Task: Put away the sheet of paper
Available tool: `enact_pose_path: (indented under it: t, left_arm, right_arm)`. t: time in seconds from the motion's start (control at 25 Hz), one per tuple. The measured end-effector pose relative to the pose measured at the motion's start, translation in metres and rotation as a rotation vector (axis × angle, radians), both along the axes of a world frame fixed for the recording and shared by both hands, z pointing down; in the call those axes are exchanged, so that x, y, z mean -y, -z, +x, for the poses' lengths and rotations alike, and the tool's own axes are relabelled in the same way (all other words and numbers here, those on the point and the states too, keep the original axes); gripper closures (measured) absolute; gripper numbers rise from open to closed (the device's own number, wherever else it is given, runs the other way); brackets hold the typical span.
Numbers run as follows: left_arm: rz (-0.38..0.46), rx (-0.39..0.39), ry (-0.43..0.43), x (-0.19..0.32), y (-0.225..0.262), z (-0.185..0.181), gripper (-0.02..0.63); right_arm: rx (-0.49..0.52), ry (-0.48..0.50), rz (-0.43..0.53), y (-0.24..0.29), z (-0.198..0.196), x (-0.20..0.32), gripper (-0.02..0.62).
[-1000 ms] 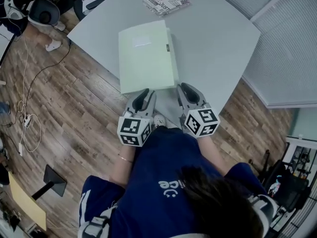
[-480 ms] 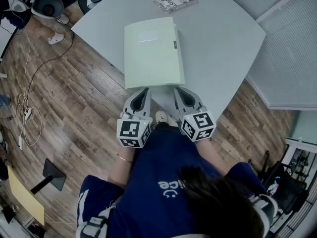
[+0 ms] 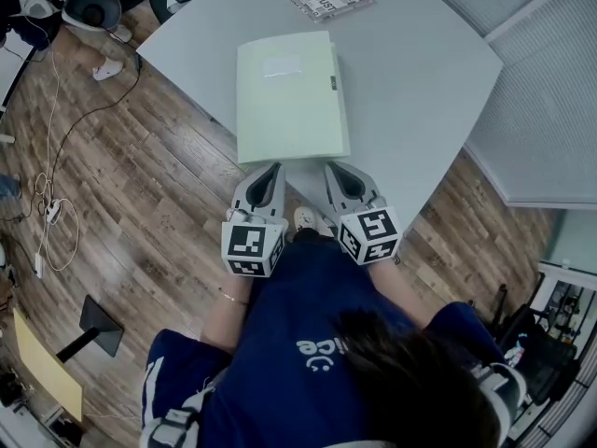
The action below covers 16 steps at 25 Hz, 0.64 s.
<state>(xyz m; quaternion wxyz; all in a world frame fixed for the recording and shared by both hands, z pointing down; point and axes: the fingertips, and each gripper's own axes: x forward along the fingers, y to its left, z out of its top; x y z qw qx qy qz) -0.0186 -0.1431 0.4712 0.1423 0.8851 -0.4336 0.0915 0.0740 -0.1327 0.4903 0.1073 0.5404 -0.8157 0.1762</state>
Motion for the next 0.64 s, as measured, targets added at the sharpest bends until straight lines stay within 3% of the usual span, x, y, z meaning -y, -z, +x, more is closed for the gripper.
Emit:
enact_pose_path:
  t: [0.64]
  left_arm:
    - [0.031,0.074,-0.002,0.0005,-0.0032,-0.0017,0.601]
  right_arm:
    - [-0.03,-0.001,0.007,0.0012,0.0018,-0.0027,0.586]
